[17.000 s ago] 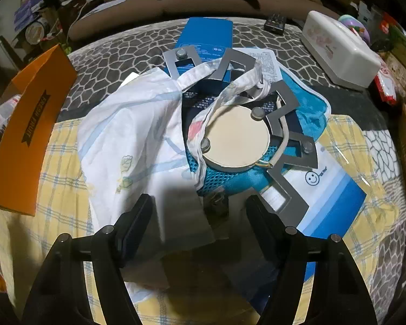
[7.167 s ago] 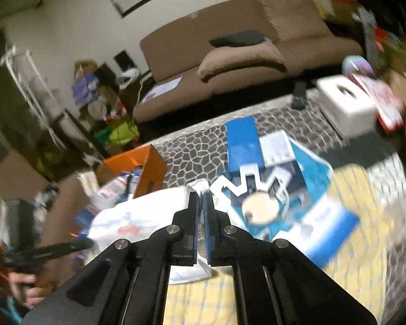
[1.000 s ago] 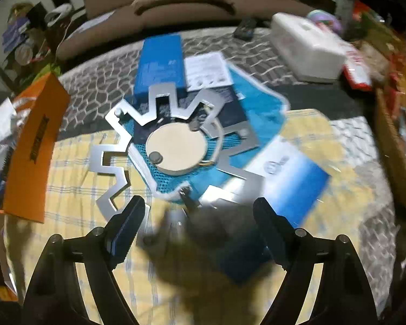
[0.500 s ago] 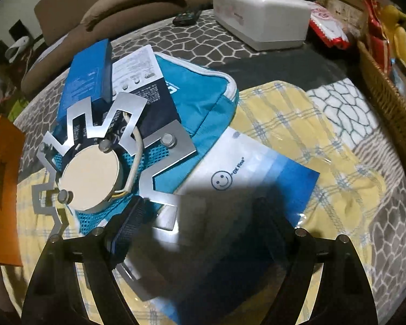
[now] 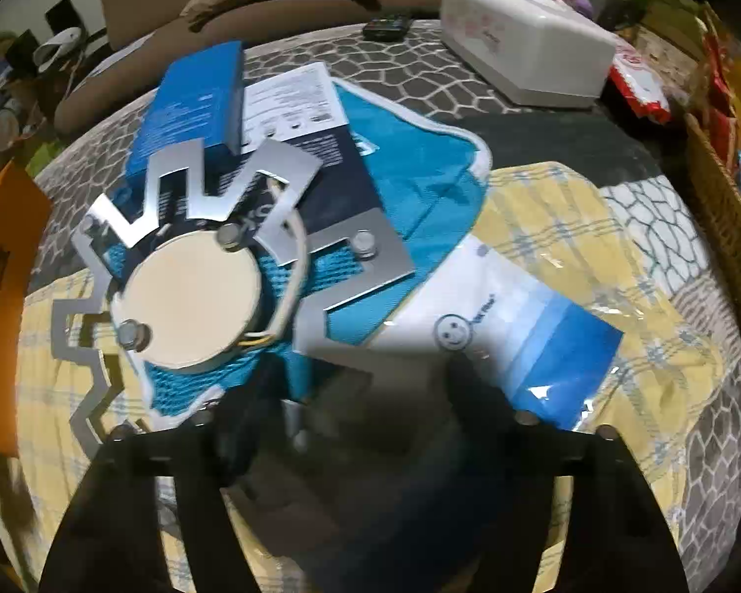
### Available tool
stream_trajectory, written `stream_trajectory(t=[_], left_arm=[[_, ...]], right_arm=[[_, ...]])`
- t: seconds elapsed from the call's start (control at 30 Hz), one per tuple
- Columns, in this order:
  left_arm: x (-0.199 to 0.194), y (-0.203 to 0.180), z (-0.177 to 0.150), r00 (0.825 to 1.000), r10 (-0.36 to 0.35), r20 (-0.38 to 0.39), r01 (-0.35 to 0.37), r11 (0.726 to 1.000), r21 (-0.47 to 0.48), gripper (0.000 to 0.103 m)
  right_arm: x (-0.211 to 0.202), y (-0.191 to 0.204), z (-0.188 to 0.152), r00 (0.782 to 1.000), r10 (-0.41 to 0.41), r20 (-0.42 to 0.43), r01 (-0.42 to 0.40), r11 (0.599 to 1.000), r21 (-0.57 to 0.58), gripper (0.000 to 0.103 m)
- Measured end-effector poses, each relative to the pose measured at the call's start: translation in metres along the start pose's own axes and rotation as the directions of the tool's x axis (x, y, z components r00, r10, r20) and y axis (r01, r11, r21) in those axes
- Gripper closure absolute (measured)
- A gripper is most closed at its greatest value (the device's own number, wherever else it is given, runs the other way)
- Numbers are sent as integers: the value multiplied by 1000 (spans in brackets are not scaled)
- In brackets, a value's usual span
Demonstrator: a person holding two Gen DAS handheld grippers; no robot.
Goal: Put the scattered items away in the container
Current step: 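Withdraw both grippers from the box toward the silver metal frame, then grasp the silver gear-shaped metal frame with the left gripper while the right gripper grips it too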
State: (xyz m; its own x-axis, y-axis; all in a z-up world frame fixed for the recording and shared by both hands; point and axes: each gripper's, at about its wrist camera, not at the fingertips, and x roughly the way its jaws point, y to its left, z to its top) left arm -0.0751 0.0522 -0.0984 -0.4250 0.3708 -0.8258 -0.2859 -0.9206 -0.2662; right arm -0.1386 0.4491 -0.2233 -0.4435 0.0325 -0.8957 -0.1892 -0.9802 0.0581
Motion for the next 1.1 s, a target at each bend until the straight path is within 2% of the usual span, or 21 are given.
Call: stream_trajectory(t=[0.1,0.17,0.27,0.33,0.43,0.47,0.5,0.53,0.57,0.63,0.83,0.93,1.03,1.1], left_arm=[[13,-22,6,991,-124,-58,126,991,39,17],[30,-38,12,986,-143,-81,146,988,43,14],[71,-66,26,992,-87,-94,92,994,53,13],[107,-83,30,995,21,-97,-12,996,87,12],[166,-100,31,981,150,-122,-130,978,161,12],[184,-100,29,975,165,-147,-141,977,162,12],[199,-98,27,975,148,-166,-127,983,131,11],[205,-95,26,979,117,-166,-103,990,92,4],[207,-94,26,986,99,-135,-92,994,56,2],[208,-97,25,990,103,-94,-99,994,45,2],[212,-106,22,988,148,-51,-145,988,53,1],[210,-109,18,987,144,-66,-138,987,85,2],[207,-110,14,990,137,-36,-133,987,93,4],[208,-112,13,991,136,-12,-134,986,100,4]], right_arm=[[-1,1,0,1000,0,-1,0,1000,11,42],[-1,-2,-1,1000,14,-1,-14,1000,28,43],[-2,-3,-1,1000,20,-2,-20,999,35,43],[-2,-3,-1,1000,18,-6,-17,999,33,43],[-4,-3,-1,1000,21,-16,-20,998,52,43],[-4,-4,0,1000,23,-21,-22,998,62,45],[-5,-5,1,1000,20,-24,-19,997,70,50],[-5,-5,1,999,27,-25,-25,997,72,50],[-5,-5,0,999,36,-29,-34,997,68,50],[-4,-3,0,999,30,-35,-28,998,50,51],[-3,5,-3,999,-14,-30,15,1000,26,49],[-4,10,-6,999,-50,-18,50,999,10,49],[-3,11,-7,998,-57,-11,57,998,5,48],[-3,9,-7,998,-60,-7,60,998,18,43]])
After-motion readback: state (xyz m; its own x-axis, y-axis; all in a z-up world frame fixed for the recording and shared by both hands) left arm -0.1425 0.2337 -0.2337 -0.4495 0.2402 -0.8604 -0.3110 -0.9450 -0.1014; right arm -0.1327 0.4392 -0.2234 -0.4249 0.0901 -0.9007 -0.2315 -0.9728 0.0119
